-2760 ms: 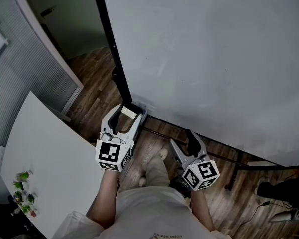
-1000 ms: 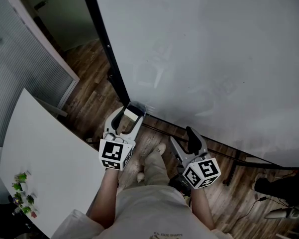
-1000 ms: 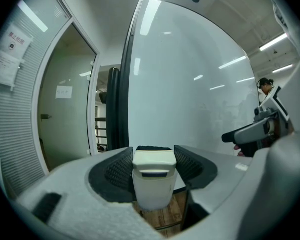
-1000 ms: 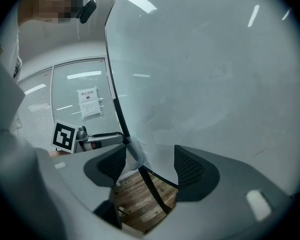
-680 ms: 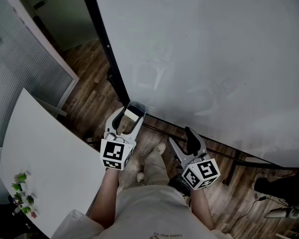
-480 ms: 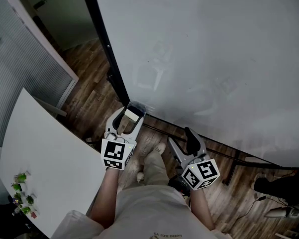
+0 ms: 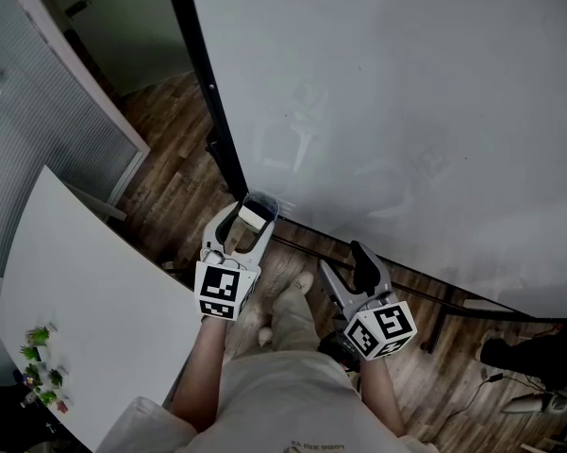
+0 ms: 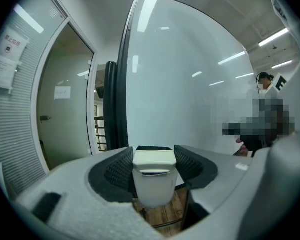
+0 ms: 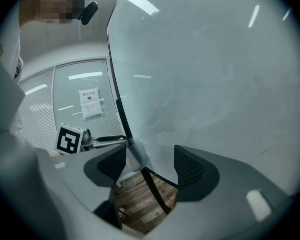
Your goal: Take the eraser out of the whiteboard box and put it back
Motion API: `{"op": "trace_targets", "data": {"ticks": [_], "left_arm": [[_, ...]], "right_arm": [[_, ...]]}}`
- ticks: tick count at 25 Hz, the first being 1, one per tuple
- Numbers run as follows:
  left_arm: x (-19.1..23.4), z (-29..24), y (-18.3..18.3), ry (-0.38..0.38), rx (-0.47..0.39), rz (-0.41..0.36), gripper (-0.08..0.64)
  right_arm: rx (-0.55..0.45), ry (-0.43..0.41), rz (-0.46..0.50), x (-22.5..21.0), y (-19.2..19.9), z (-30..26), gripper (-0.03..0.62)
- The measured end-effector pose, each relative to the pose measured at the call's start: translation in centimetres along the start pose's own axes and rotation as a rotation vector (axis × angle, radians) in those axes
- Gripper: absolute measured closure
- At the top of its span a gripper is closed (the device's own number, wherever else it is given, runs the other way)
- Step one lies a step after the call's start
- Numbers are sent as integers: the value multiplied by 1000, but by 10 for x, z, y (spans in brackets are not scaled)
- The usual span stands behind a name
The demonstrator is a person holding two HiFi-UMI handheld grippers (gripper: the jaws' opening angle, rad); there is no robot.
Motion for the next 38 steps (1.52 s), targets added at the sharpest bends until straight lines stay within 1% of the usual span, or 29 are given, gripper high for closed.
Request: {"op": "trace_targets", "data": {"ticks": [5,11,14,16,19,22,26,32,33,35,37,38], "left_arm": [[2,4,1,-6,2,8,301],[1,18,-7,-4,-45,18,305],[-3,31,-15,-16,-71,7,308],[-6,40,-19,-24,-89,-3,316],[-13,54,-25,-26,-131,5,326],[-21,68,-29,-35,-178,8,388],[-31,79,-29,-10,-180,27,400],[-44,100,-30,3,-198,40,447],[-46,103,-31,3,-205,44,460],[-48,109,-33,2,-222,51,512],[-50,114,-35,7,-241,62,550],[-50,117,-36,13,-252,69,555]], "right_arm": [[-9,-6,4,2,1,2,285],[-32,-34,-2,11,-3,4,285],[-49,-50,-9,18,-7,8,288],[-63,-57,-4,22,-9,11,310],[-94,-78,-3,29,-12,19,333],[-140,-104,-22,35,-17,27,345],[-166,-101,0,40,-20,35,385],[-206,-87,23,50,-24,49,414],[-211,-88,27,51,-24,50,418],[-220,-86,38,55,-24,54,432],[-228,-82,49,58,-25,57,453],[-231,-82,52,59,-25,59,465]]}}
Point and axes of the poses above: the fingertips, and each gripper's own axes: z backward along the fingers, x to its left, y out of its underside, the point moved 8 cm from there along z, backward along the fingers, and after that the axes turned 7 degrees about y, right-handed, at the moved point
